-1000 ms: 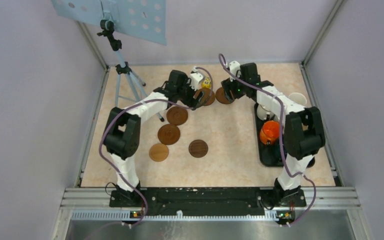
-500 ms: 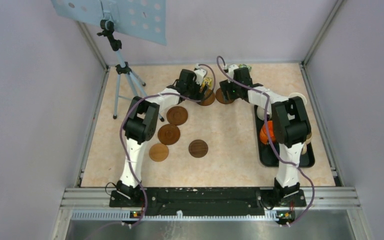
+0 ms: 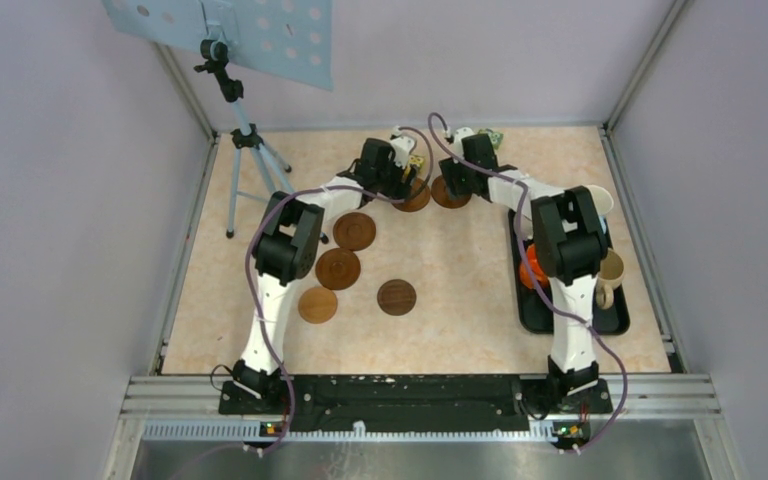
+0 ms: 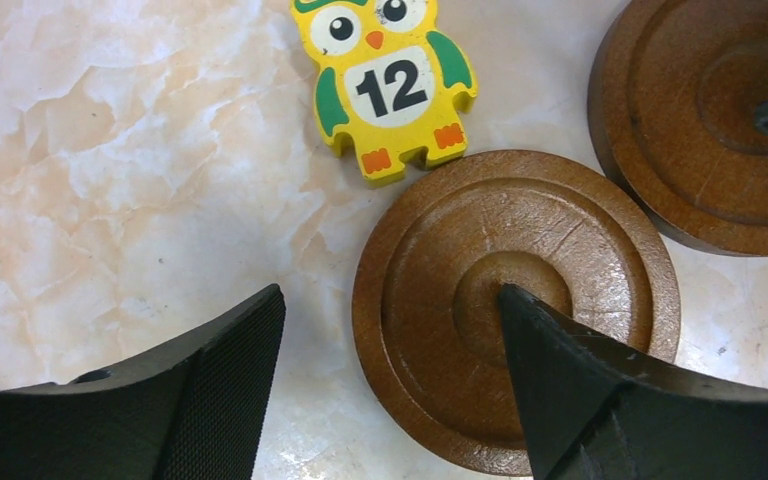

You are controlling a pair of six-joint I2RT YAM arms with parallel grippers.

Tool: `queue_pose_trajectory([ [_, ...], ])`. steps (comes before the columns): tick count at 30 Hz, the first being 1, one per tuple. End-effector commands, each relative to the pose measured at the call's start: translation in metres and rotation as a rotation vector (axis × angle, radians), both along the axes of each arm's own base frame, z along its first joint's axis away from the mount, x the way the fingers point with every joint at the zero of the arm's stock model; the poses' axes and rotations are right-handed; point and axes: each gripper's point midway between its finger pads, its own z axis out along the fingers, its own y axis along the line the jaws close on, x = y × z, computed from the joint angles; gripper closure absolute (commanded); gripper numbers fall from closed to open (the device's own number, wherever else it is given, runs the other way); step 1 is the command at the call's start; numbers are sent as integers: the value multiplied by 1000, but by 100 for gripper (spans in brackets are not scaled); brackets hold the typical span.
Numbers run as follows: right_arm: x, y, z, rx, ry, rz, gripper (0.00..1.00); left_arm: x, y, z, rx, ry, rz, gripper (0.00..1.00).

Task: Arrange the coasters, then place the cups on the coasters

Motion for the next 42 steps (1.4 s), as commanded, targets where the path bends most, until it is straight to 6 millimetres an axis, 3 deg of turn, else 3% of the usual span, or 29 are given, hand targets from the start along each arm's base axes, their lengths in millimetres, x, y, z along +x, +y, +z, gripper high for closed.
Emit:
queue_pose_trajectory([
  [1, 9, 2, 2, -33, -8, 13, 38, -13, -1, -3, -9, 18, -54, 18],
  [9, -11, -3, -13, -70, 85, 44, 46, -50, 8, -10, 30, 83, -130, 31],
  [19, -67, -16, -15, -81, 160, 89, 51, -90, 19, -19, 38, 156, -167, 35],
  [26, -97, -26, -18, -86, 192, 95, 52, -107, 9, -17, 40, 168, -218, 34],
  [32, -98, -25, -10, -81, 187, 92, 52, -122, 0, -18, 61, 188, -241, 34],
  [37, -97, -25, -1, -77, 175, 92, 51, -117, 4, -9, 60, 175, -210, 33],
  [42, -95, -24, 12, -63, 150, 85, 49, -108, 11, 13, 56, 136, -168, 21],
])
